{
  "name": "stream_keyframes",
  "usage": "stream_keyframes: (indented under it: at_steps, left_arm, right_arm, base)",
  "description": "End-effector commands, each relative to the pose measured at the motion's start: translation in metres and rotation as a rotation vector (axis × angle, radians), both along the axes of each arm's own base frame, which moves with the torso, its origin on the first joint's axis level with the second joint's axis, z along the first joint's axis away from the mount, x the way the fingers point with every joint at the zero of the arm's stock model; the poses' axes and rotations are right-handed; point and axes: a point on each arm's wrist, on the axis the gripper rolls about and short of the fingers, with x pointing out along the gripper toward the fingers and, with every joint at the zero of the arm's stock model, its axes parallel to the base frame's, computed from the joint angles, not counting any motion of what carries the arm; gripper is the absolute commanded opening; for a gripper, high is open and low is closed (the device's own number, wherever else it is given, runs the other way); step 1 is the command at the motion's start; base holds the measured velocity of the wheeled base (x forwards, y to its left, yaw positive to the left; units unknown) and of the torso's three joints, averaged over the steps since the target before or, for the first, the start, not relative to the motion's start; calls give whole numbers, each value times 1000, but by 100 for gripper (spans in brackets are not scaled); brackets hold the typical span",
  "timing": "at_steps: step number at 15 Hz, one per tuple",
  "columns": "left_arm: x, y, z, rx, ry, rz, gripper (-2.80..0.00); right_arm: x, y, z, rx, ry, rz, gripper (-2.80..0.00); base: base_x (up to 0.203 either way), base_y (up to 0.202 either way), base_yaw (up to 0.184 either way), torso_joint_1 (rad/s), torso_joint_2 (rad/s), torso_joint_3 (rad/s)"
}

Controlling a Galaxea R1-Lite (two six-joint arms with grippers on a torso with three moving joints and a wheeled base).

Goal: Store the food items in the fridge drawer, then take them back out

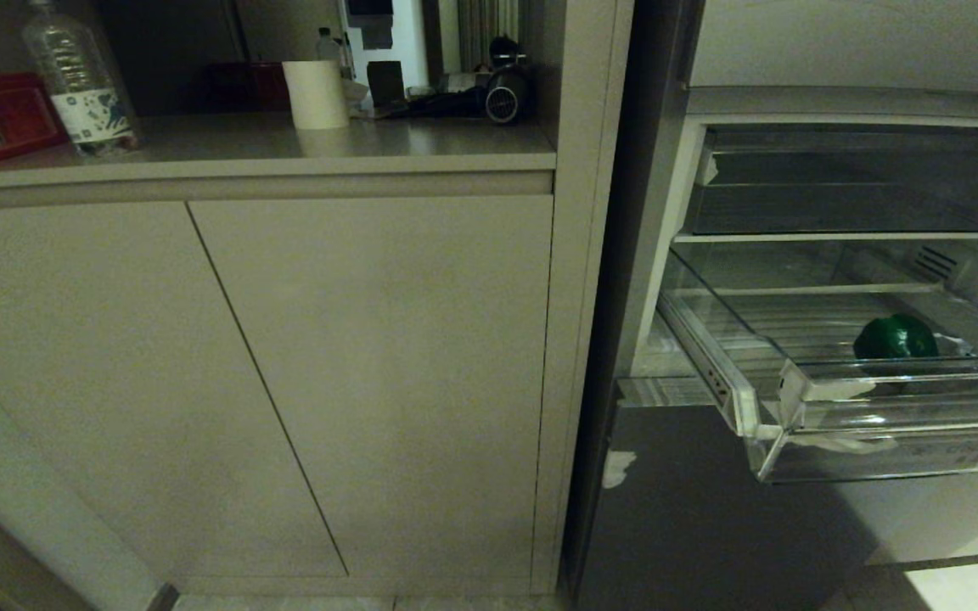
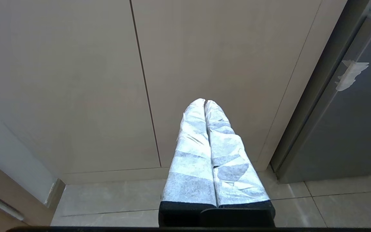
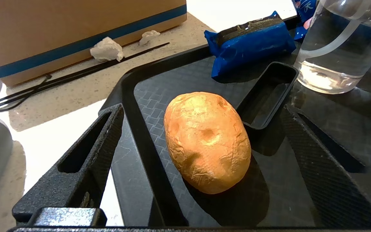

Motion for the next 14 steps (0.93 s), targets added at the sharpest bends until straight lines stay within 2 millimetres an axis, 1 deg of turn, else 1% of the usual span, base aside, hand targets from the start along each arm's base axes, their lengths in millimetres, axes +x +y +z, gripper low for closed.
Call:
stream_keyframes:
  at_steps: [1, 8, 14]
  left_arm:
    - [0, 0, 0, 0, 2, 0, -280]
    - [0, 0, 0, 0, 1, 0, -280]
    - [0, 0, 0, 0, 1, 0, -280]
  right_arm:
    - [-2, -3, -7, 6, -5, 1, 0]
    - [-6, -9, -15, 15, 1, 0, 0]
    - [-10, -16, -30, 36, 7, -14, 0]
  base:
    - [0, 0, 0, 0, 0, 0]
    - [0, 0, 0, 0, 0, 0]
    - [0, 0, 0, 0, 0, 0]
